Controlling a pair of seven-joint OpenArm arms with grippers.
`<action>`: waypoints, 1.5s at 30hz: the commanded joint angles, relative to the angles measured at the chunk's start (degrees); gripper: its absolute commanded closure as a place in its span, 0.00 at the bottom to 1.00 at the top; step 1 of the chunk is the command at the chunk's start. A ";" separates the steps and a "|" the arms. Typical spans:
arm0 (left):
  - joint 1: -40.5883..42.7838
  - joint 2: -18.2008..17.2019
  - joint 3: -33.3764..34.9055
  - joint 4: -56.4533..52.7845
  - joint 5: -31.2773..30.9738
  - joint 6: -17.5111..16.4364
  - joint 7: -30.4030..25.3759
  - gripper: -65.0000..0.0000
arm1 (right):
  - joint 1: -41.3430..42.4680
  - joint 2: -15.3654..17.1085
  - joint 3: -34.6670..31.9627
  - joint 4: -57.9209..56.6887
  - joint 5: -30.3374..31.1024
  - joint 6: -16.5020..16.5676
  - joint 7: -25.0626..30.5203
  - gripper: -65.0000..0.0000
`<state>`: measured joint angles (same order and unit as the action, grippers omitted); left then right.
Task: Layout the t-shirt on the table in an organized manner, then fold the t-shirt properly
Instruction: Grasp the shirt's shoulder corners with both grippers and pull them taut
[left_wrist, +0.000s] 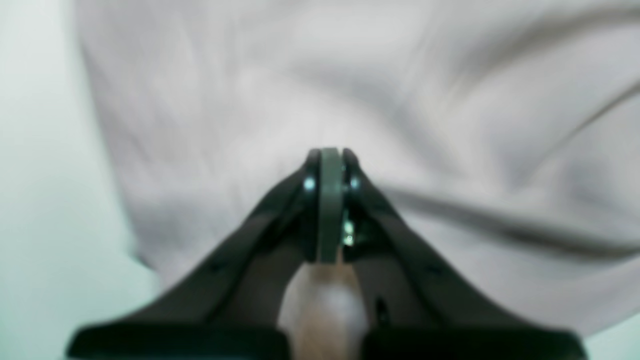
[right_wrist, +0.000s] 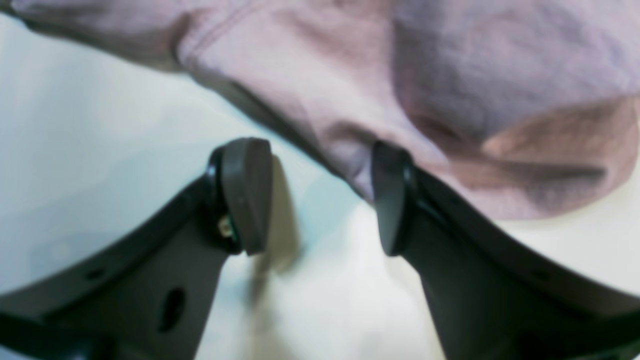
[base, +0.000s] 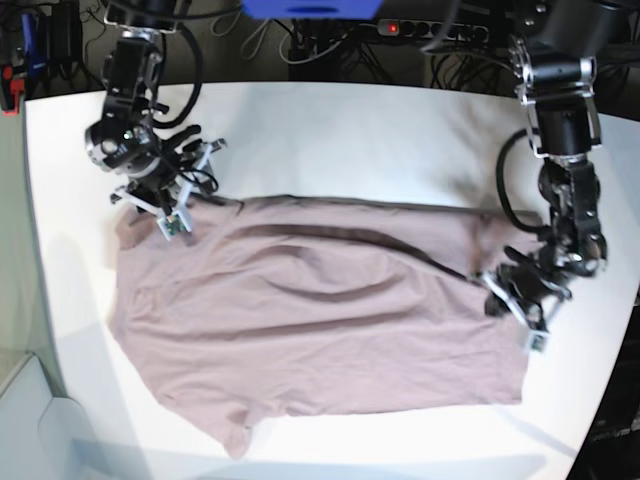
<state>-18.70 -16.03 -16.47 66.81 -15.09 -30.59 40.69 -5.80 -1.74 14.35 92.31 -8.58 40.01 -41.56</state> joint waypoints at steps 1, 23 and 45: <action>0.02 -0.80 -1.68 4.10 -1.57 0.04 1.29 1.00 | 0.22 0.29 0.02 0.57 -0.08 -0.01 -0.42 0.50; 18.92 -4.93 -7.93 4.71 -4.38 0.04 -8.47 1.00 | 0.13 0.37 0.02 0.65 -0.08 -0.01 -0.50 0.50; 12.76 -4.76 -9.95 -2.59 -4.29 0.13 -12.16 1.00 | -0.31 0.37 0.20 0.83 -0.17 -0.01 -0.77 0.50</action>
<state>-4.99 -19.70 -26.06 63.07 -18.55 -30.17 29.76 -6.26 -1.58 14.46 92.51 -8.34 40.01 -41.43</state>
